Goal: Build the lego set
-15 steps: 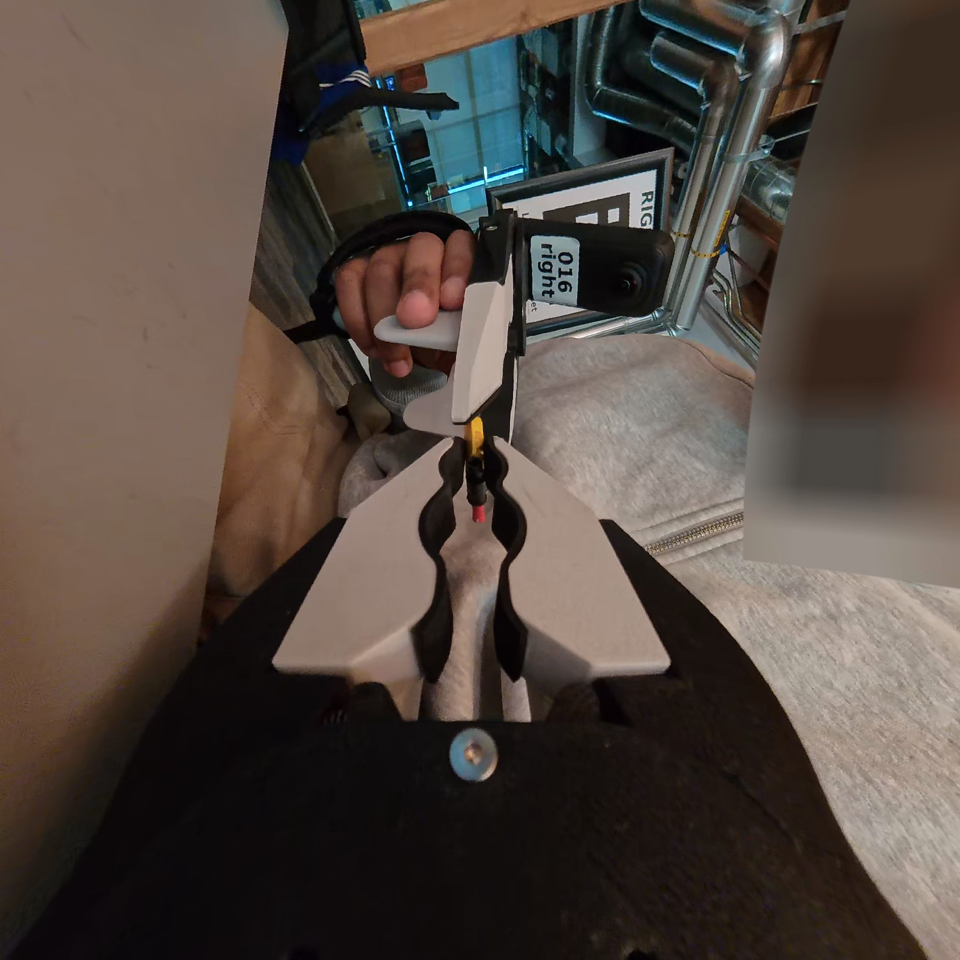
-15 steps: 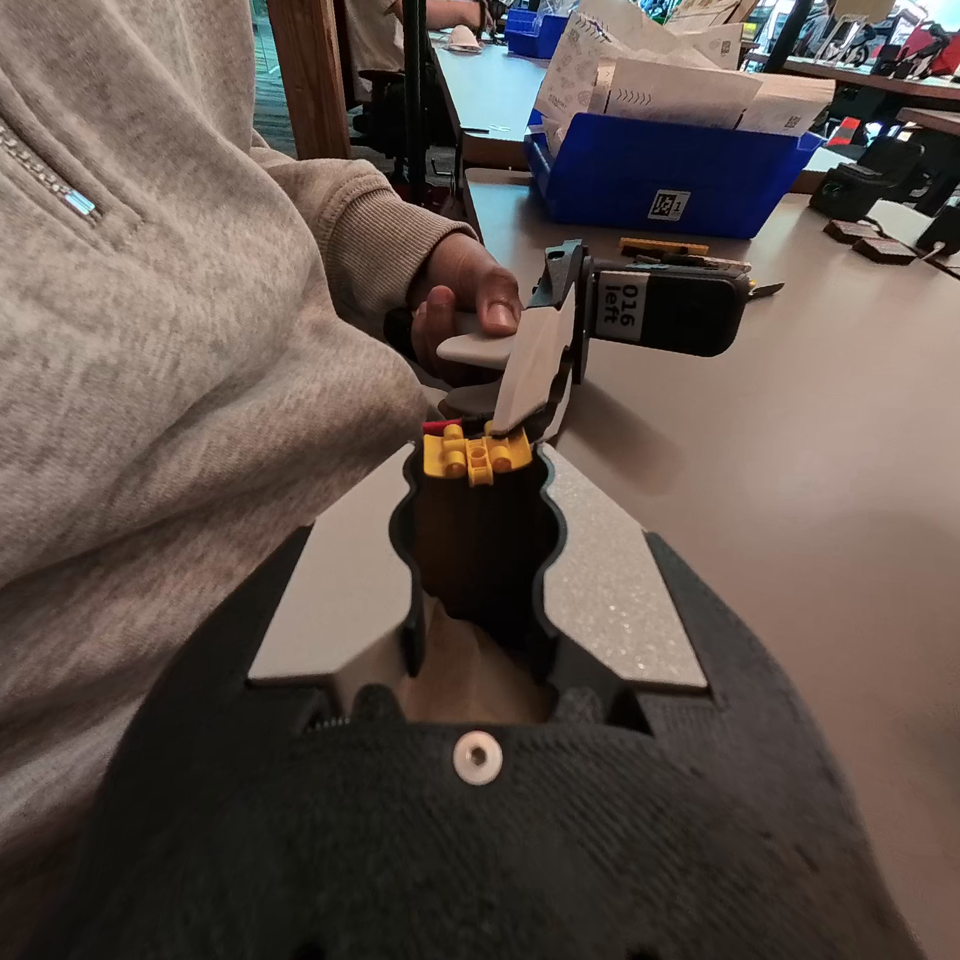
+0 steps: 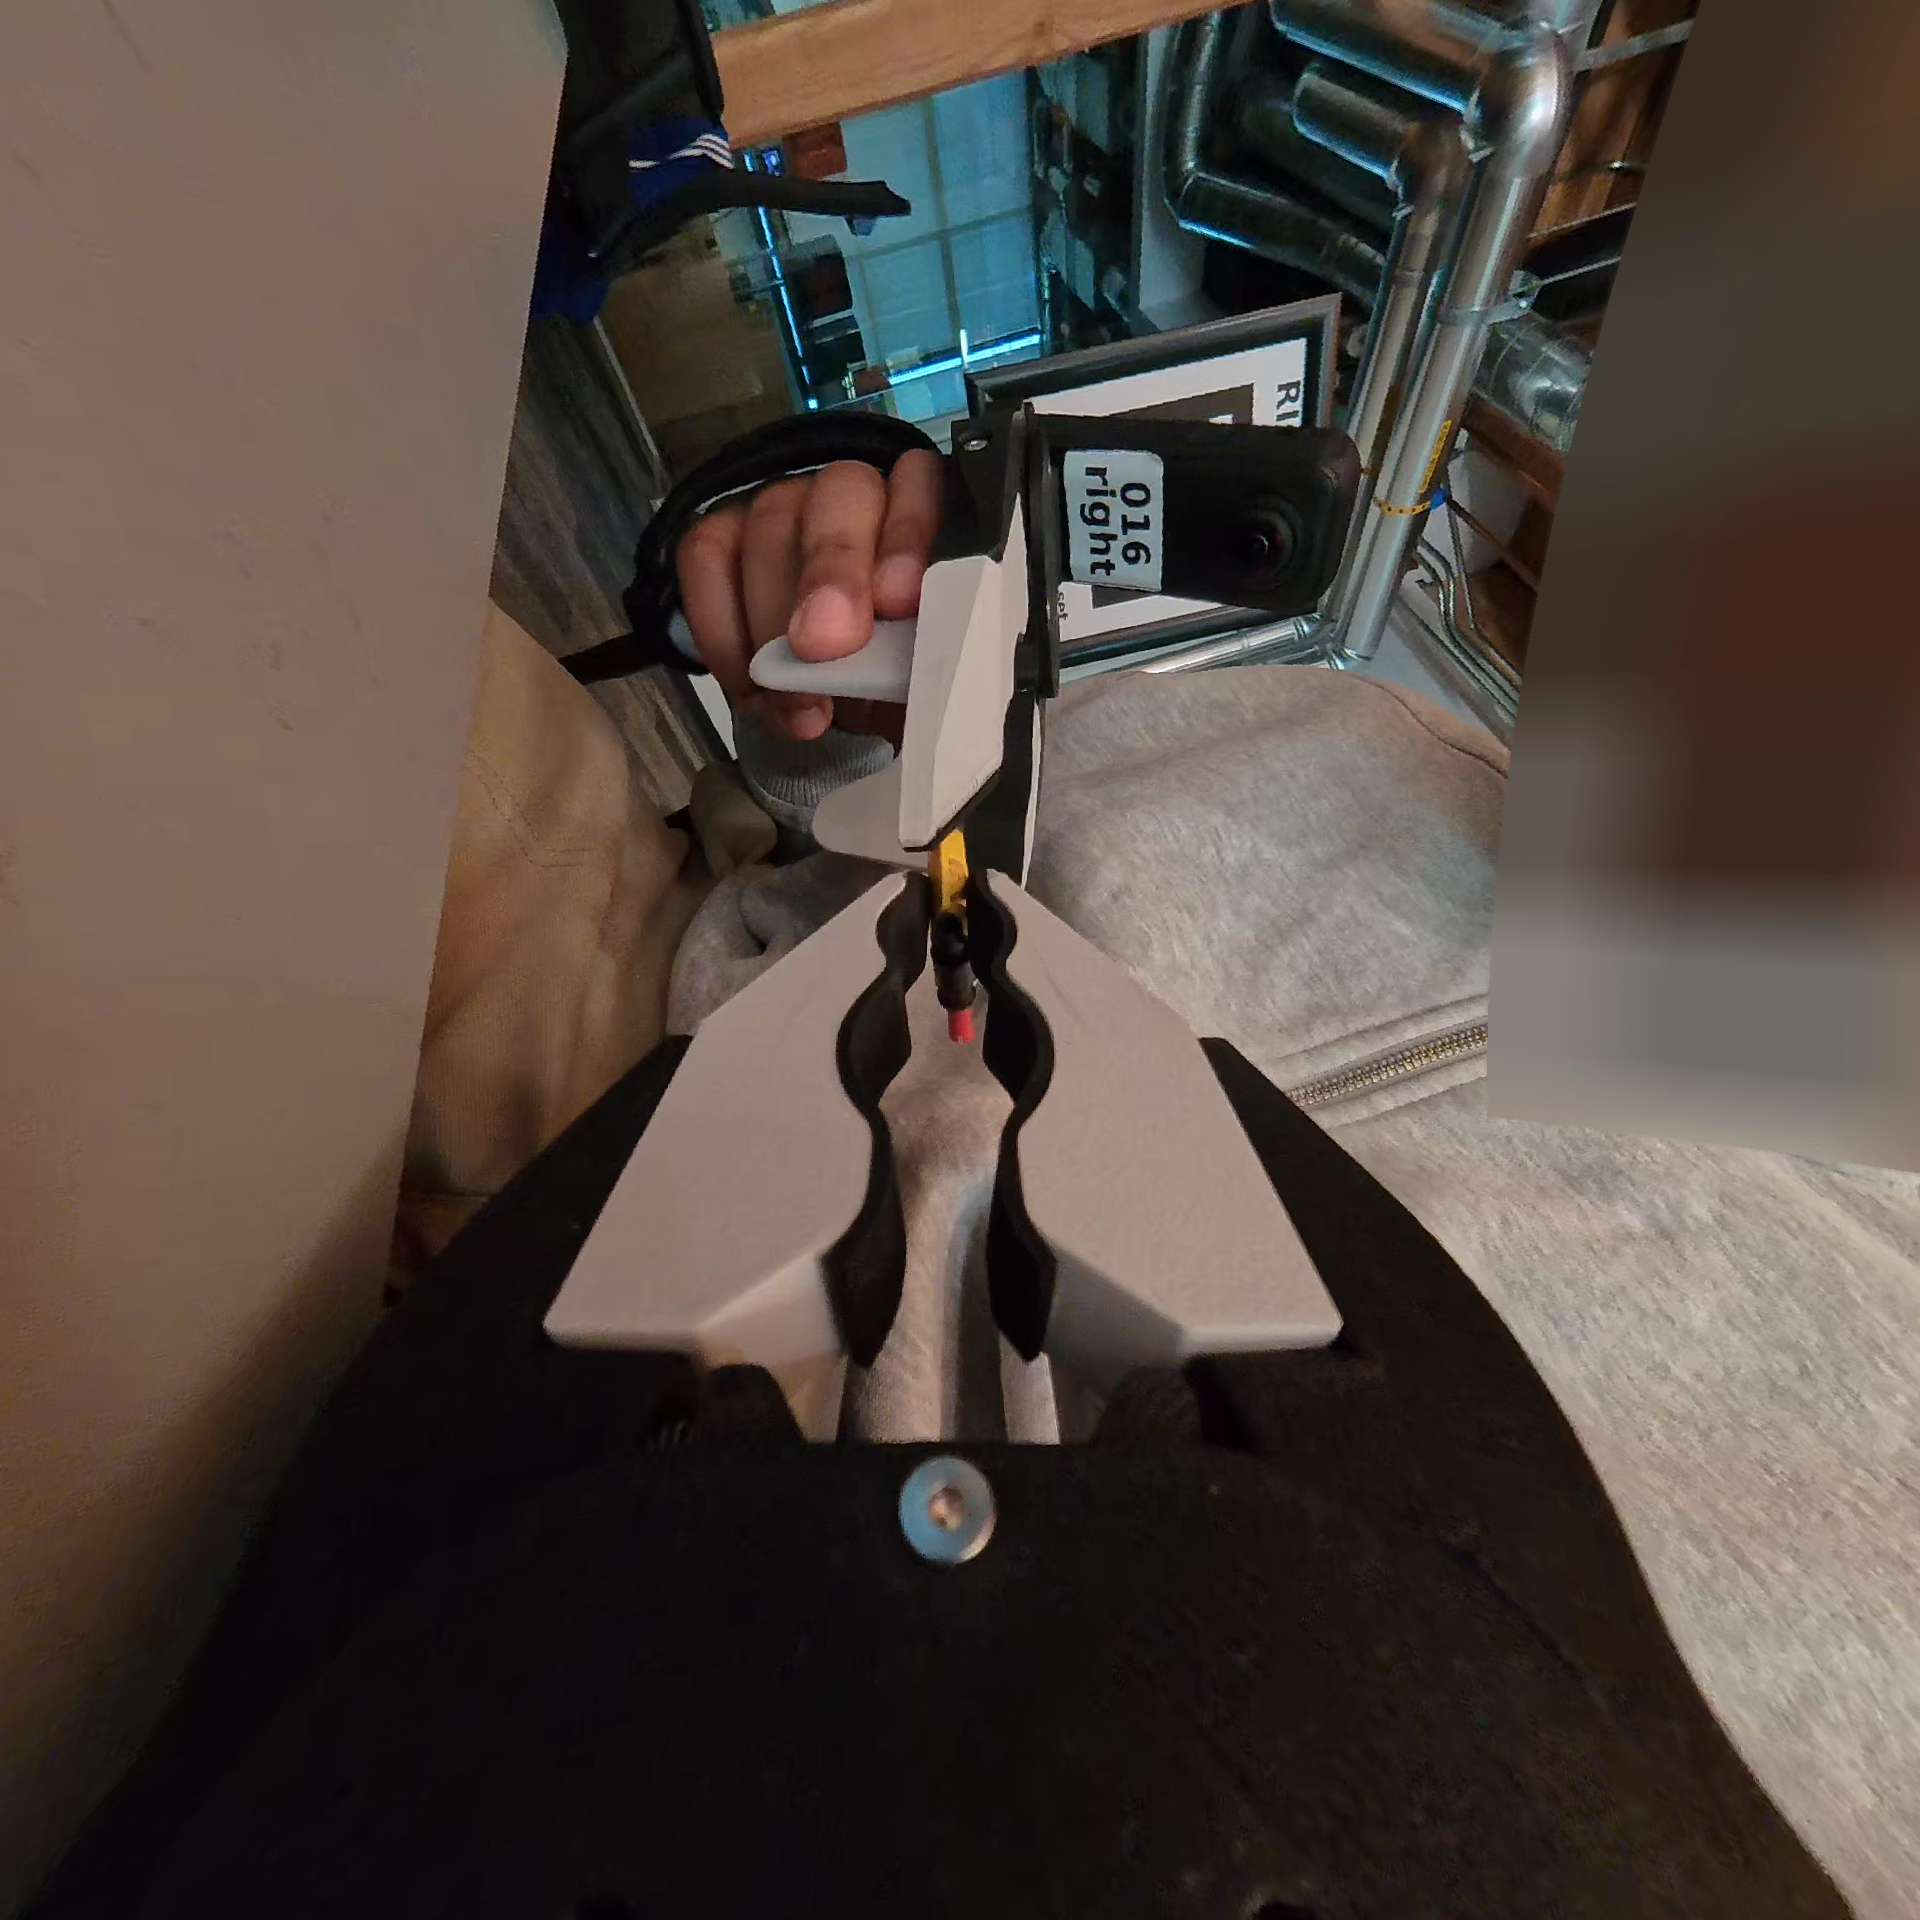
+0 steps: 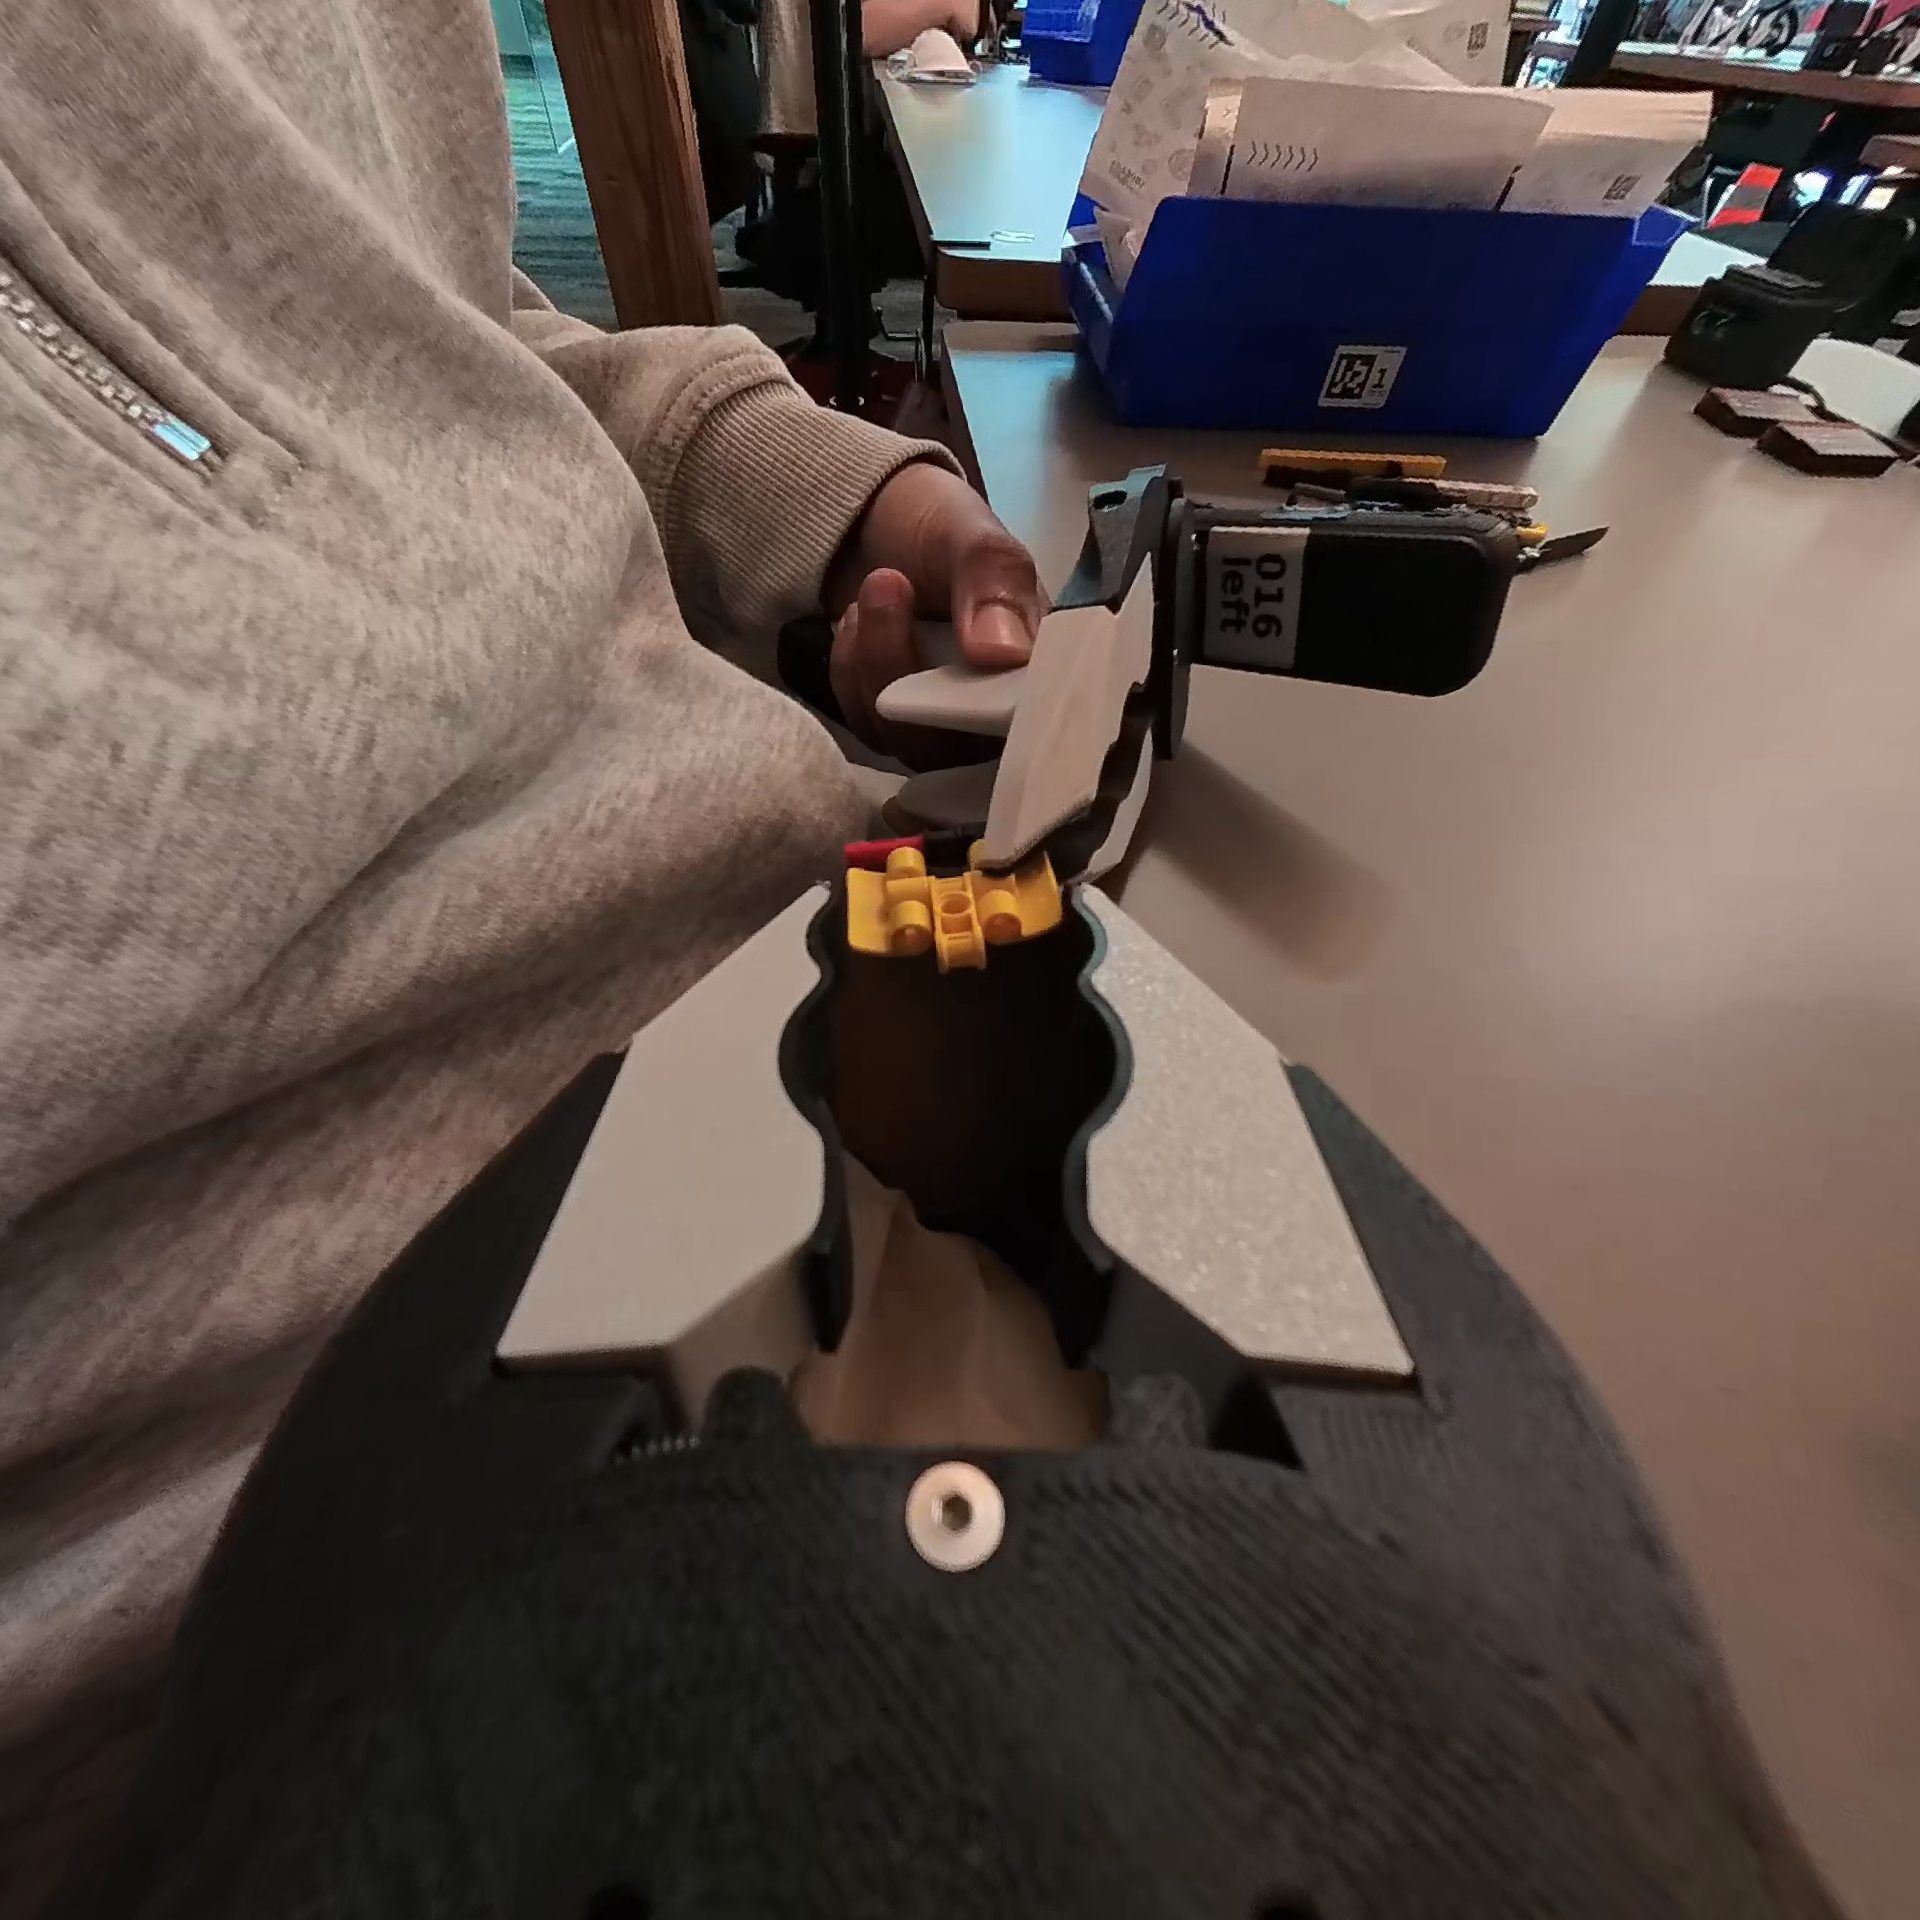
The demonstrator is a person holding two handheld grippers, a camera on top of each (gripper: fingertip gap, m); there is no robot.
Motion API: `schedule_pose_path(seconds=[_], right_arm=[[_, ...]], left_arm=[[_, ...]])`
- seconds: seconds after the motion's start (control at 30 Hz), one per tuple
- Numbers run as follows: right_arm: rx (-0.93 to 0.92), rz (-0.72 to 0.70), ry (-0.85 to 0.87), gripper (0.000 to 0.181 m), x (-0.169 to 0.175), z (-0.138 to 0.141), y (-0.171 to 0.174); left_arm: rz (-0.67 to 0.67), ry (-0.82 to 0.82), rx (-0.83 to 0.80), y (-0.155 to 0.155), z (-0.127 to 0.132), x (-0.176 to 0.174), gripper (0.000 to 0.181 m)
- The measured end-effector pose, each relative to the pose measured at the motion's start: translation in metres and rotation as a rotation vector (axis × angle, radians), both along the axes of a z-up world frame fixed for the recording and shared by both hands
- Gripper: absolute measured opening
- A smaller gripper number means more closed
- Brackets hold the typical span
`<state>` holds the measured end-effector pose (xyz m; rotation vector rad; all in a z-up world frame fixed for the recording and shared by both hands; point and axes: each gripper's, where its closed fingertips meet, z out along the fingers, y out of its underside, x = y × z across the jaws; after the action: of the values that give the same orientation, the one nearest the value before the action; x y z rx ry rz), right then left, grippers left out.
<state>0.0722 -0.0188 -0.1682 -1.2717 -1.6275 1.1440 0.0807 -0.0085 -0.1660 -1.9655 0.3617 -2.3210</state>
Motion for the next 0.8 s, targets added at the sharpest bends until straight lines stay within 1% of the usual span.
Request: schedule_pose_path(seconds=[0.03, 0.2, 0.27, 0.3, 0.33, 0.37, 0.5, 0.6, 0.73, 0.8], right_arm=[[0.003, -0.002, -0.002, 0.04, 0.0, 0.0, 0.0], [-0.002, -0.008, 0.0, 0.04, 0.0, 0.0, 0.001], [-0.006, -0.021, -0.001, 0.04, 0.0, -0.001, 0.004], [-0.011, -0.025, 0.001, 0.04, 0.0, -0.001, 0.005], [-0.019, -0.029, 0.004, 0.04, 0.0, -0.001, 0.006], [-0.024, -0.034, 0.008, 0.04, 0.0, 0.0, 0.008], [-0.041, -0.068, 0.012, 0.04, 0.002, 0.0, 0.016], [-0.047, -0.096, 0.011, 0.041, 0.003, -0.001, 0.023], [-0.047, -0.135, 0.002, 0.041, 0.004, -0.005, 0.032], [-0.037, -0.179, -0.02, 0.041, 0.005, -0.01, 0.043]], left_arm=[[0.003, 0.001, 0.001, 0.0, 0.0, 0.0, 0.006], [0.015, -0.004, 0.008, 0.002, 0.0, 0.0, 0.005], [0.055, 0.006, 0.02, 0.008, 0.0, 0.0, 0.006], [0.08, 0.0, 0.028, 0.012, 0.003, -0.001, 0.015], [0.095, -0.019, 0.033, 0.014, 0.007, -0.004, 0.03], [0.117, -0.031, 0.04, 0.018, 0.01, -0.008, 0.037], [0.257, -0.046, 0.095, 0.039, 0.018, -0.026, 0.037], [0.3, -0.073, 0.181, 0.041, 0.03, -0.031, 0.037], [0.378, 0.008, 0.296, 0.049, 0.028, -0.032, 0.037], [0.434, 0.054, 0.347, 0.056, 0.027, -0.035, 0.038]])
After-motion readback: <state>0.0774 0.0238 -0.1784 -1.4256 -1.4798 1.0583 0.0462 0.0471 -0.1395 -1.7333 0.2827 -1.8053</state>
